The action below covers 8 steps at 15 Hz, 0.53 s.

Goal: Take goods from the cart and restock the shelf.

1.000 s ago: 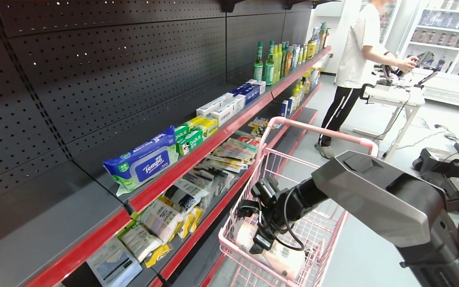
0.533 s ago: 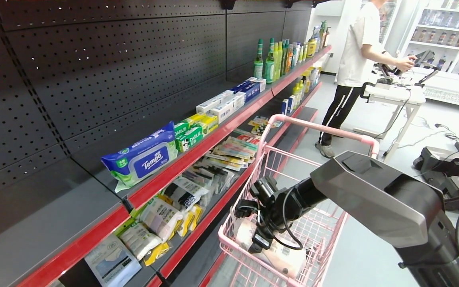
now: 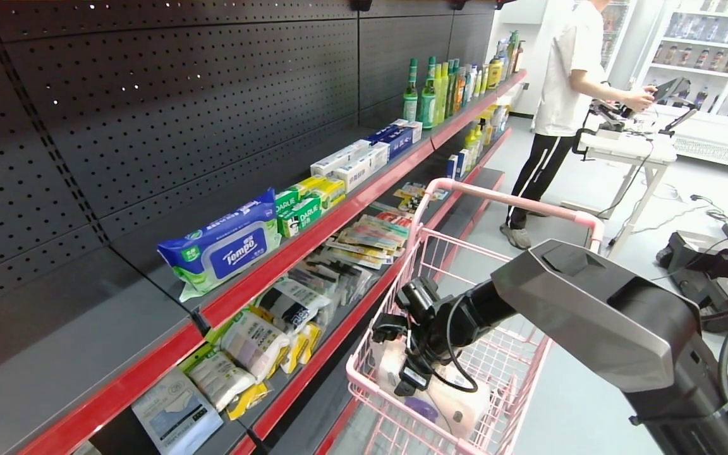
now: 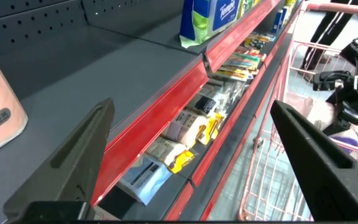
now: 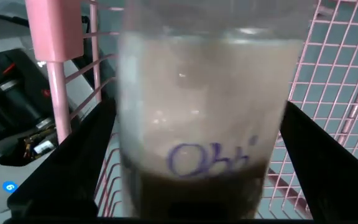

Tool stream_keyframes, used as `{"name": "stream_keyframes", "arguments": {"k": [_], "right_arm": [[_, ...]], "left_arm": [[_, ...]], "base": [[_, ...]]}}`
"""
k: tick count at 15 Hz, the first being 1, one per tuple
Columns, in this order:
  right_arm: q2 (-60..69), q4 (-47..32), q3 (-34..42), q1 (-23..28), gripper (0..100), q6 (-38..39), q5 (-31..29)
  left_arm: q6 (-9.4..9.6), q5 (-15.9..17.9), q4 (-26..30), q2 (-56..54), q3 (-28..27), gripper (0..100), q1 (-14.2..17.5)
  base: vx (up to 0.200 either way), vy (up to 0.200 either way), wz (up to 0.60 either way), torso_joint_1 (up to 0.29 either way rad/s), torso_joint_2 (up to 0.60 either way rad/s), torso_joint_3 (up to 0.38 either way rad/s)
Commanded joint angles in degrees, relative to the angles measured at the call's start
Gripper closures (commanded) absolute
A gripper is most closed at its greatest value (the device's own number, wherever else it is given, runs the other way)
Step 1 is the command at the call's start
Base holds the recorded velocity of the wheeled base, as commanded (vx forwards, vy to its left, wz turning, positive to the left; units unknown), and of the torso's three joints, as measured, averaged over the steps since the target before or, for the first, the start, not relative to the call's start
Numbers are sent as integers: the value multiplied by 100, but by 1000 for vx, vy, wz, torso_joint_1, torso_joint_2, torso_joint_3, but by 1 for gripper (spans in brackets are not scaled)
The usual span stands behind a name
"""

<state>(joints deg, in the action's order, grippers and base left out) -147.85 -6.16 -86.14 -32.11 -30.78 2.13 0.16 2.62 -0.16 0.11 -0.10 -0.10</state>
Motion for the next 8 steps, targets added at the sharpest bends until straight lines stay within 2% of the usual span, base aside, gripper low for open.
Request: {"name": "stream_keyframes", "arguments": {"k": [1,4,8], "right_arm": [[-16,-61,-43,-15,0,-33,-2],[-157,-870,-553,-15,0,20,15],[-165,-896,-571,3,0,2,50]], "left_arm": [[-7,2,-2,-2,1,0,1],[2,2,-2,-2,1,0,1],[2,2,-2,-2,1,0,1]], "base": [[0,0,0,0,0,0],[0,0,0,0,0,0],[0,0,0,0,0,0]]}}
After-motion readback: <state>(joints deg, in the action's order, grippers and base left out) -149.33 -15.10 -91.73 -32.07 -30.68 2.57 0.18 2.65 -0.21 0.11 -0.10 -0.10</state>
